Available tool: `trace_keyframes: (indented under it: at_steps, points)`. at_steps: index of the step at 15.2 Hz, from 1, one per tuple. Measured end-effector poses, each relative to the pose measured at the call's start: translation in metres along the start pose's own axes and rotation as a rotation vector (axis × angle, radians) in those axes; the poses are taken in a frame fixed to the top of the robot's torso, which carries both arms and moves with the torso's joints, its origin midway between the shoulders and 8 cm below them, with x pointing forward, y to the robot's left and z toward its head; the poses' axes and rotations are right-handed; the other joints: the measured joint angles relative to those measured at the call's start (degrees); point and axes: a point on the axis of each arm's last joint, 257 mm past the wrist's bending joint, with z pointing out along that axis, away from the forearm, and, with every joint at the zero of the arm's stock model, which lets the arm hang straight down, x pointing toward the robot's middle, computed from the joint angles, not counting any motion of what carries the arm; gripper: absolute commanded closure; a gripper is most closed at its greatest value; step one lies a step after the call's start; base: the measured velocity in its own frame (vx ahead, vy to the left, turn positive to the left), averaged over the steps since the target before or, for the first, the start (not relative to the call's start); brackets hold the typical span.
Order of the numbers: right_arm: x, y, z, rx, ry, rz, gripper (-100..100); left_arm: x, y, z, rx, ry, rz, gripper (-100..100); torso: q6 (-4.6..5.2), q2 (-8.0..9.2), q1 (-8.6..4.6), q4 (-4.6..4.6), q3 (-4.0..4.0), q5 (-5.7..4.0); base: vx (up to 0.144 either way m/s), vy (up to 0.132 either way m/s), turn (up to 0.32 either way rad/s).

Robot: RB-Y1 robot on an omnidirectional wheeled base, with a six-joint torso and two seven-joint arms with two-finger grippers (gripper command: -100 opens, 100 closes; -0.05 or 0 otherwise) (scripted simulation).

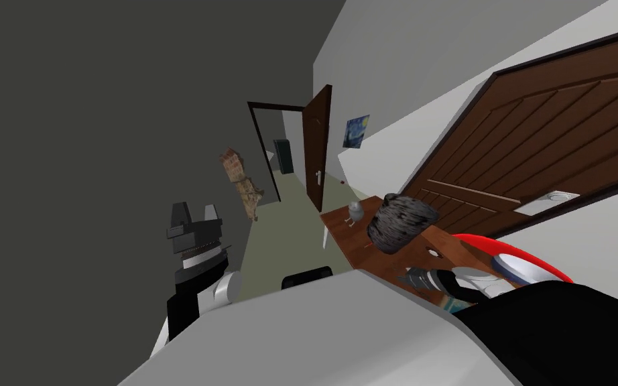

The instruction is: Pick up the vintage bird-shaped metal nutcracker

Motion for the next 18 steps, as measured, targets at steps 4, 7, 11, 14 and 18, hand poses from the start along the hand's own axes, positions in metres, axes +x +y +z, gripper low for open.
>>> trace_keyframes:
  at_steps: [4,7,11,14,18]
  points:
    - [0.02,0.003,-0.001,0.008,0.0,0.023,-100,0.0,0.0,0.0,0.0,0.0,0.0,0,0.0,0.0,0.0,0.0,0.0,0.0,0.026,0.0,0.074]
    - [0.03,0.005,-0.003,0.01,0.001,0.035,100,0.0,0.0,0.0,0.0,0.0,0.0,0,0.0,0.04,0.0,0.01,0.02,0.01,0.01,0.0,0.029]
    - [0.029,0.004,-0.003,0.012,0.002,0.034,100,0.0,0.0,0.0,0.0,0.0,0.0,0,0.0,0.1,-0.02,0.01,0.05,-0.03,0.0,0.0,0.0]
    - [0.018,0.003,-0.003,0.006,-0.002,0.019,100,0.0,0.0,0.0,0.0,0.0,0.0,0,0.05,0.18,-0.02,0.03,0.09,-0.02,-0.024,0.0,-0.115]
    - [-0.003,-0.001,-0.001,0.0,-0.002,-0.001,100,0.0,0.0,0.0,0.0,0.0,0.0,0,0.03,0.23,-0.03,0.04,0.13,-0.02,-0.032,0.001,-0.073]
